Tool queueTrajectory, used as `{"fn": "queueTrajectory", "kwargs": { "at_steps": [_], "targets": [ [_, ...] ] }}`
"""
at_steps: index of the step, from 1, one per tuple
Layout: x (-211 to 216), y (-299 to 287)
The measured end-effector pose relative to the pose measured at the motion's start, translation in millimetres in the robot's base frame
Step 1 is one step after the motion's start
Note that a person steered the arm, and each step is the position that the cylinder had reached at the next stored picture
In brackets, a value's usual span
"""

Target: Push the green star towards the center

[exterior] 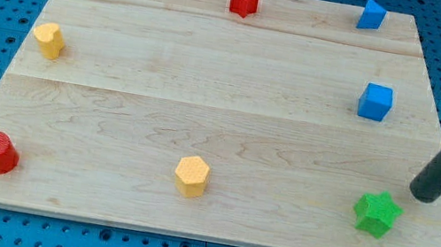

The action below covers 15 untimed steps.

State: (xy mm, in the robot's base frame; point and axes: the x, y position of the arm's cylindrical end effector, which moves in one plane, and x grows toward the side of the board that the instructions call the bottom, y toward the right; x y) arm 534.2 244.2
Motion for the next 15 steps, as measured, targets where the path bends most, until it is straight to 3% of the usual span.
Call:
{"fn": "queueTrajectory", "kwargs": {
  "at_steps": [2, 3, 5, 7, 8, 9, 12, 15],
  "targets": [
    [36.6, -4.3],
    [42.5, -35.2],
    [42.5, -61.9],
    [37.5, -124.8],
    [17.9, -152.1],
    [-3.6, -144.6],
    [23.8, -112.3],
    [-69.0, -107.0]
  ]
}}
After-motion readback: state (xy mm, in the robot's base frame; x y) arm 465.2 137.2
